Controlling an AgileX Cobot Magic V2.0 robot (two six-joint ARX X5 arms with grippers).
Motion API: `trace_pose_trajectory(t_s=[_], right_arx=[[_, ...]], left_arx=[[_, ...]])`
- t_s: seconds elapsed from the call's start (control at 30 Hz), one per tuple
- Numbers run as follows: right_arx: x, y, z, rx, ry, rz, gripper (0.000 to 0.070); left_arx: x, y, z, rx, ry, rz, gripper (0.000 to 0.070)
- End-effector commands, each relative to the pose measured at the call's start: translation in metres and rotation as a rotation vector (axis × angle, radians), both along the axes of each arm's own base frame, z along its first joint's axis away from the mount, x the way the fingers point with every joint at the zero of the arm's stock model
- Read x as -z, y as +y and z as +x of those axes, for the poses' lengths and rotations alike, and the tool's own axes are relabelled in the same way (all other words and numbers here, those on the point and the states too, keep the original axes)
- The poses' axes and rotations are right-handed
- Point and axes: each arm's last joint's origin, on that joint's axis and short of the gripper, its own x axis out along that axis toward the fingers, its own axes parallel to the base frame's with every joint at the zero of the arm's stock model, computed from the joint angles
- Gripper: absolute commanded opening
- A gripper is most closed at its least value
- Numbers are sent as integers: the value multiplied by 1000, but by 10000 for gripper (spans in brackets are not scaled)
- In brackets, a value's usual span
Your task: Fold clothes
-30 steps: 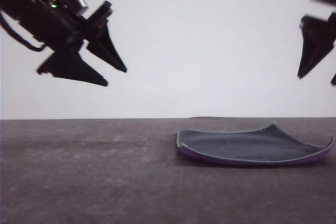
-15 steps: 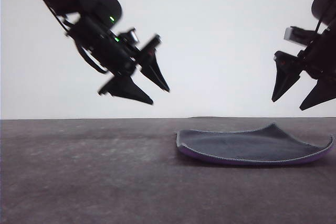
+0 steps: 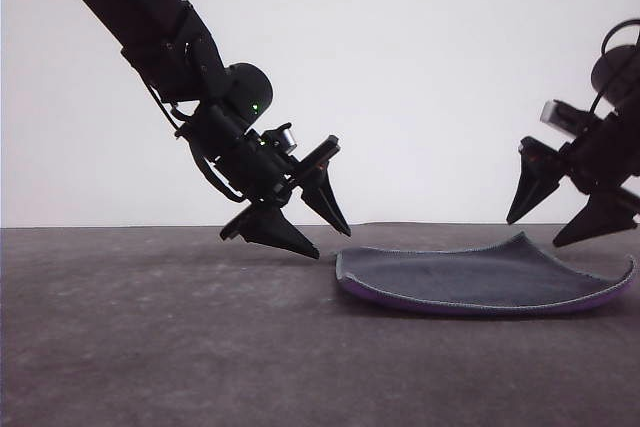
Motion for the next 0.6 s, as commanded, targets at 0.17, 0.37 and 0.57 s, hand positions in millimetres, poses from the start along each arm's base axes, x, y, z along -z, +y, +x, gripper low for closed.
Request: trace_pose_trajectory(t_s=[0.17, 0.37, 0.57], right_arx=[[18, 4, 9, -18, 31, 63, 469], [17, 7, 9, -39, 24, 82, 469], [17, 8, 9, -56, 26, 107, 461]], left_arx=[[12, -17, 4, -1, 6, -34, 312], [25, -25, 3, 14, 12, -32, 312], [24, -26, 5, 13, -15, -47, 313]])
